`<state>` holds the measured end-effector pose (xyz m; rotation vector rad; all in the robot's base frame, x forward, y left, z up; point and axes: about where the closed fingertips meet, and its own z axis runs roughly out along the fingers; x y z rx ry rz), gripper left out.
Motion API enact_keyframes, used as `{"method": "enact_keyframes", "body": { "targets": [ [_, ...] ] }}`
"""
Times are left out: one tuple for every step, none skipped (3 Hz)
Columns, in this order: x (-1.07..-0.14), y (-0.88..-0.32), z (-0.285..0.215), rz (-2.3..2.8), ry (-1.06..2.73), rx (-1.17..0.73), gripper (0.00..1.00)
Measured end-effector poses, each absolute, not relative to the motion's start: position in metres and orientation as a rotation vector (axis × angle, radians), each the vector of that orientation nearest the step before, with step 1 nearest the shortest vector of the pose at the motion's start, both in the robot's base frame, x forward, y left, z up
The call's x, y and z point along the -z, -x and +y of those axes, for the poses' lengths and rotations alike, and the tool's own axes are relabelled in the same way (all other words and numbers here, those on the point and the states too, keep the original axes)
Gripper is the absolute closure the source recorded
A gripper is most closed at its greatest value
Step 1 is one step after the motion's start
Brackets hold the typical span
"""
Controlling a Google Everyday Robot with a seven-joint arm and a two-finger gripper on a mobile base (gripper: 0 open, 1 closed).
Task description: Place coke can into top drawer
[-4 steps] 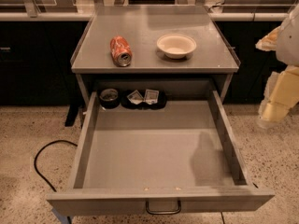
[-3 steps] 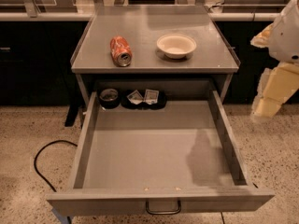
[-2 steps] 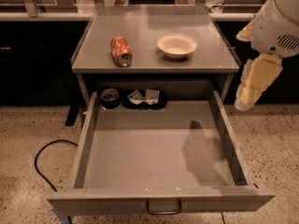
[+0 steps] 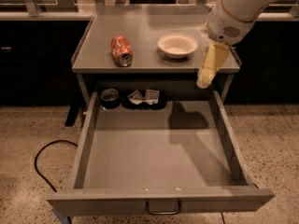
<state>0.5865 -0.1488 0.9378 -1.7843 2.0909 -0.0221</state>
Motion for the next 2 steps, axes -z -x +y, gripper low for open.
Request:
{"method": "enact_keyframes", "body": {
  "targets": [
    [-0.921, -0.627, -0.103, 1.993, 1.873, -0.021, 0.00],
    [-0.915, -0.651, -0.051, 1.873, 1.963, -0.056, 0.00]
  ]
}}
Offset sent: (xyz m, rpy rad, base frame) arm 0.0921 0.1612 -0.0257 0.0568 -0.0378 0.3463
